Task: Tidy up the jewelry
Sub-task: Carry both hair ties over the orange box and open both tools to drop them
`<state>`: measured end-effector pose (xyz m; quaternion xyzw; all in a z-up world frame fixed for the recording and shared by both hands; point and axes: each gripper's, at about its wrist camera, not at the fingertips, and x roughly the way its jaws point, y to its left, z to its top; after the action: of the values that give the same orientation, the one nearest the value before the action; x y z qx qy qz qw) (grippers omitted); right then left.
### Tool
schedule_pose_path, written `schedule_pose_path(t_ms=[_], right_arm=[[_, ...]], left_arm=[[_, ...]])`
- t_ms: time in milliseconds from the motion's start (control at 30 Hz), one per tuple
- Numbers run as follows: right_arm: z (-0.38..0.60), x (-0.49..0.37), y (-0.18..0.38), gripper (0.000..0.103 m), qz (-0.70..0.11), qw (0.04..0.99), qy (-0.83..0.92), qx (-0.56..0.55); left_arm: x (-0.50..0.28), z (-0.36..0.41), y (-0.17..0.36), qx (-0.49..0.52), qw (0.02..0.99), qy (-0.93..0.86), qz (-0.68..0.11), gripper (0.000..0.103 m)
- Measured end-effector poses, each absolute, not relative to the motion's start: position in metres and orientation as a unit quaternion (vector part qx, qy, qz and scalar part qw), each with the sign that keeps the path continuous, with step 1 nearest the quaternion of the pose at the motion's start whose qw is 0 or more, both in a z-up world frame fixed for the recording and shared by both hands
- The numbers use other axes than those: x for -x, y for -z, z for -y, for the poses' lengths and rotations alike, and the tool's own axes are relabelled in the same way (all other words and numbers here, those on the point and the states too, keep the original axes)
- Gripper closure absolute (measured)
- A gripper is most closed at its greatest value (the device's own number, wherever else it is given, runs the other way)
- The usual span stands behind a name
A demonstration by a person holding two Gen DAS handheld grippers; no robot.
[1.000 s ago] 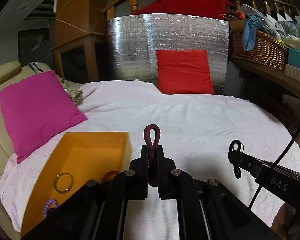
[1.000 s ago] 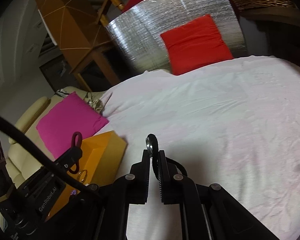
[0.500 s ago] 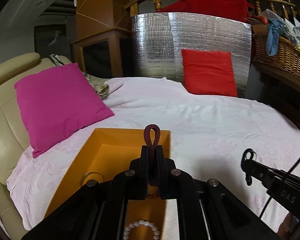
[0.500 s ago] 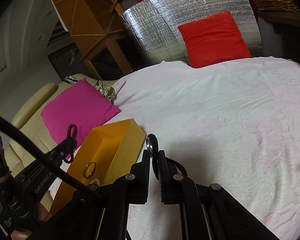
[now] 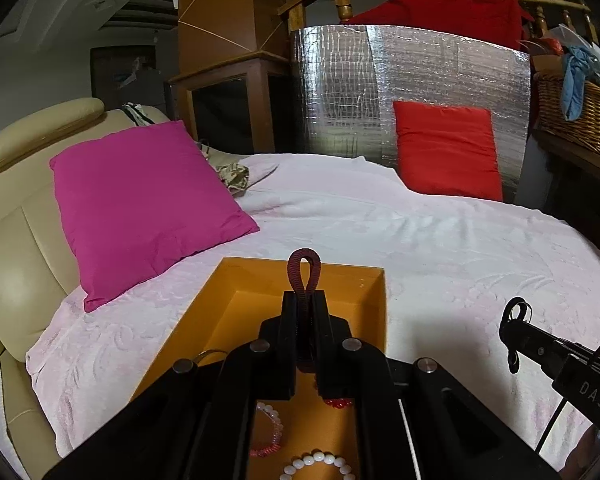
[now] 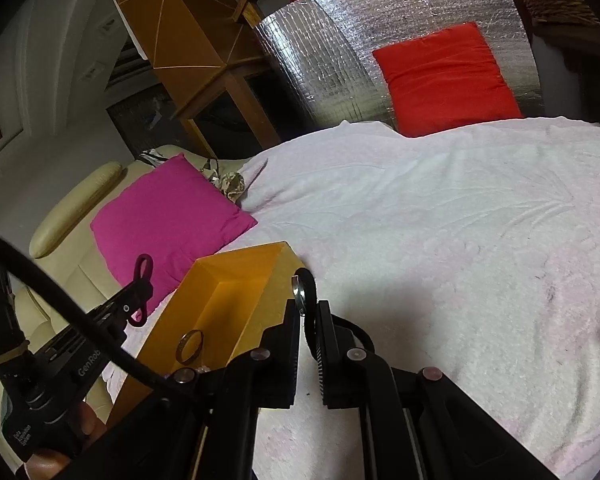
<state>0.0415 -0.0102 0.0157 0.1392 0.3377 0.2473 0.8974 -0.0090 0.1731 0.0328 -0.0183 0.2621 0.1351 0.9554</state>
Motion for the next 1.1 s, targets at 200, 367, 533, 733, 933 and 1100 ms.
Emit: schedule_pose_path(t_ms=[200, 367, 533, 733, 933, 1100], right_arm=[[-0.002, -0.046, -0.013, 0.094, -0.337, 0.896, -0.257, -0.133], [-0.016, -0.049, -0.012, 0.094, -0.335, 0.896, -0.265, -0.123], [-0.024, -0.05, -0.013, 0.094, -0.33, 0.896, -0.273, -0.12], [-0.036, -0.058, -0.015, 0.094, -0.328, 0.894, -0.281, -0.122], [-0.048, -0.068, -0.016, 0.094, -0.328, 0.887, -0.297, -0.128], [-0.059, -0.073, -0.02, 0.094, -0.324, 0.883, -0.313, -0.128]], left_arm=[[0.008, -0.179, -0.033, 0.019, 0.955, -0.143, -0.26, 0.096], [0.007, -0.184, -0.033, 0.02, 0.954, -0.147, -0.259, 0.096], [0.007, -0.19, -0.032, 0.023, 0.953, -0.152, -0.26, 0.096], [0.003, -0.2, -0.029, 0.026, 0.951, -0.16, -0.264, 0.096], [-0.001, -0.212, -0.024, 0.025, 0.948, -0.171, -0.269, 0.096], [-0.005, -0.22, -0.02, 0.026, 0.945, -0.178, -0.273, 0.096]])
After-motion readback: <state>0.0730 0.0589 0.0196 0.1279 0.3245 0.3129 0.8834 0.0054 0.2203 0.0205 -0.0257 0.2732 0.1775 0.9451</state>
